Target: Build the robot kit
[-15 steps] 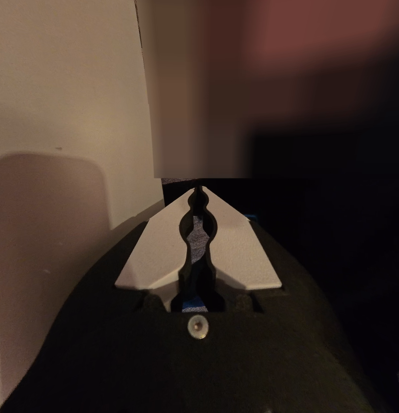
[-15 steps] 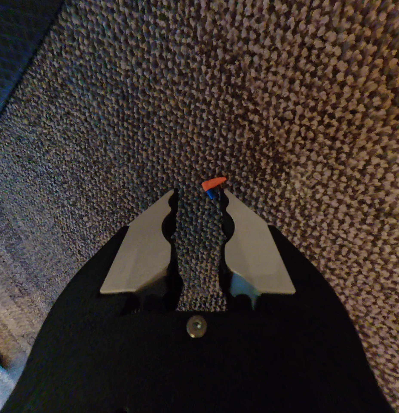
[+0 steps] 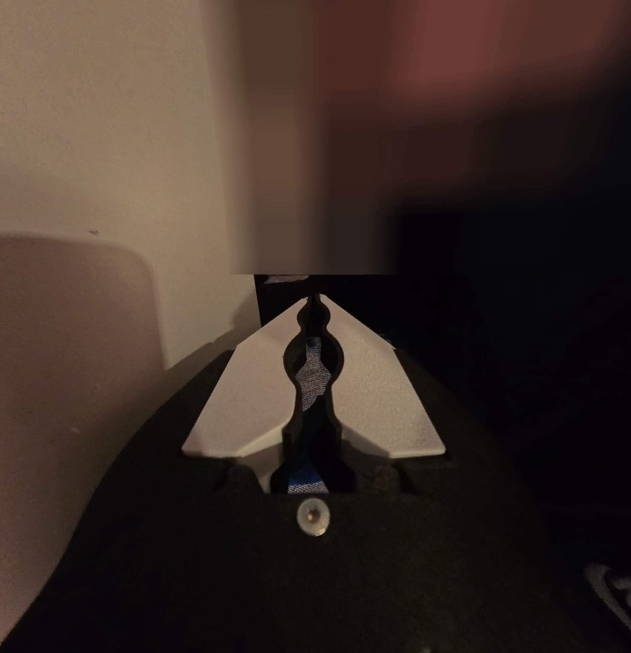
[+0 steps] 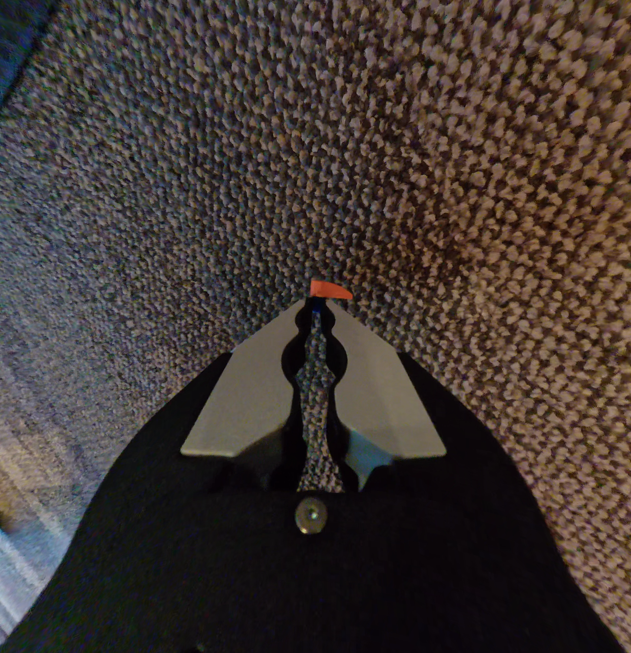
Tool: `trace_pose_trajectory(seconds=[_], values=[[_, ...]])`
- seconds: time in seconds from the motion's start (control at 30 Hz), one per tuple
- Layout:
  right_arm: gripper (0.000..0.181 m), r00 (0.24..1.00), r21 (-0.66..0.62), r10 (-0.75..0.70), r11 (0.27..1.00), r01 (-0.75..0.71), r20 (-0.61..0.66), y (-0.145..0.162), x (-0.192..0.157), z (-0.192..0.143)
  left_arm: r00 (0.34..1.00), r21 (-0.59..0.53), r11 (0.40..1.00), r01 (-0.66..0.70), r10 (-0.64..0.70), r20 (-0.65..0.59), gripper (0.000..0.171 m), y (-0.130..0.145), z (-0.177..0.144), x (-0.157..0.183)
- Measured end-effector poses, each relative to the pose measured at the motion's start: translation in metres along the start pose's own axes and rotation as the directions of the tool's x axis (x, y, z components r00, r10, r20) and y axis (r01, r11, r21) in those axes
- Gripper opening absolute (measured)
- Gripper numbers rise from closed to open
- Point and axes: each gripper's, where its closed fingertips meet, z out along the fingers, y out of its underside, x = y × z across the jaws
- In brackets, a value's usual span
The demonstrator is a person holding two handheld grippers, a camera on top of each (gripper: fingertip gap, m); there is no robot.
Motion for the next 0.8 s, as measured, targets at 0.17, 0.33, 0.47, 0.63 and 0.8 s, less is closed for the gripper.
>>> trace_pose_trajectory(seconds=[0.17, 0.33, 0.47, 0.63, 0.8], values=[[0.001, 0.997, 0.122, 0.033, 0.992, -0.042, 0.076, -0.01, -0.021, -0.057, 1.0, -0.005, 1.0, 0.011, -0.011, -0.019, 0.0, 0.0, -0.001, 0.001], [0.001, 0.98, 0.213, 0.108, 0.966, -0.143, 0.167, 0.018, -0.052, -0.157, 0.999, -0.052, 0.999, -0.007, 0.004, -0.054, 0.0, 0.002, 0.001, 0.002], [0.001, 0.962, 0.286, 0.176, 0.93, -0.233, 0.21, 0.048, -0.073, -0.254, 0.999, -0.054, 0.999, -0.007, 0.004, -0.047, 0.0, 0.002, 0.001, 0.002], [0.001, 0.964, 0.322, 0.156, 0.92, -0.221, 0.215, 0.072, -0.118, -0.381, 0.999, -0.072, 0.997, 0.012, -0.015, -0.046, 0.0, 0.002, 0.002, 0.0], [0.001, 0.964, 0.377, 0.113, 0.904, -0.2, 0.24, 0.087, -0.167, -0.505, 0.999, -0.111, 0.993, -0.034, 0.035, 0.012, 0.0, 0.007, 0.006, 0.005]])
